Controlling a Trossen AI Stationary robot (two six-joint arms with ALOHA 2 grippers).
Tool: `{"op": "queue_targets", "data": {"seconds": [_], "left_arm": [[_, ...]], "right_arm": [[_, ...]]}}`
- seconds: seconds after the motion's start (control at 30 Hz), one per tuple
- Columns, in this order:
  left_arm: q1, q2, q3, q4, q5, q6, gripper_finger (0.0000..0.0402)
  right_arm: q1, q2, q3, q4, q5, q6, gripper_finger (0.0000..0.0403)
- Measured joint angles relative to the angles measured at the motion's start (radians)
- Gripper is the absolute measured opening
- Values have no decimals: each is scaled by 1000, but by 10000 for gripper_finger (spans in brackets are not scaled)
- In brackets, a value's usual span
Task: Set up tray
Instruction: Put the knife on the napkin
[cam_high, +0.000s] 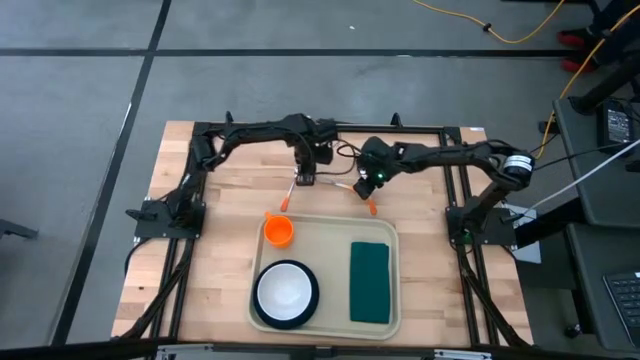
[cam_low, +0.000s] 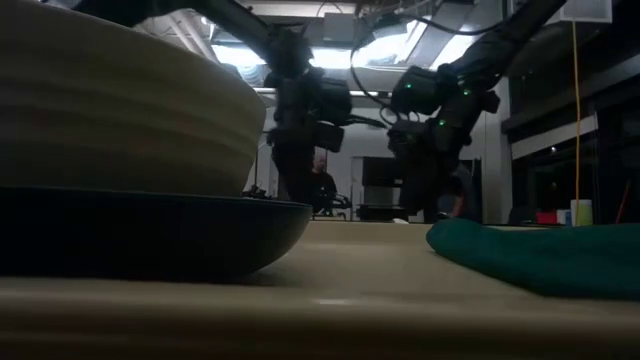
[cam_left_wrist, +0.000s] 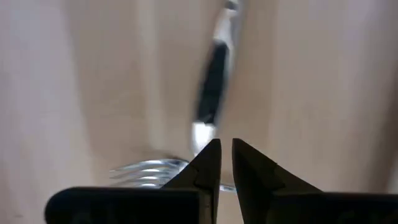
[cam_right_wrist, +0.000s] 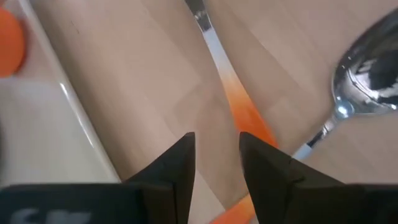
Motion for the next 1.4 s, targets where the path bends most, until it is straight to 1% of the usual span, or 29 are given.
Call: {"op": "queue_targets", "data": {"seconds": [0.07,0.17,0.23,0.33,0.43,0.57,0.7,1.4], "left_arm": [[19,-45,-68,77,18,7,28],[42,-77,-147,161,76,6,14],[52,-77,-185,162,110,1,4],[60,-78,-228,175,161,-11,2],[51,-77,-263,194,152,-8,2],[50,-77,-280,240,147,-8,2],[46,-77,-282,256,101,-1,2],[49,-67,-282,318,76,37,2]], "right_arm": [[0,9,14,1,-4,12,131],[2,3,18,9,-6,29,131],[2,-2,24,7,-5,37,131],[7,-9,32,-2,-11,38,131],[15,-8,34,-5,-16,42,131],[24,-8,34,-14,-21,51,131],[35,-8,34,-15,-22,67,131],[43,-8,34,-13,-22,89,131]]}}
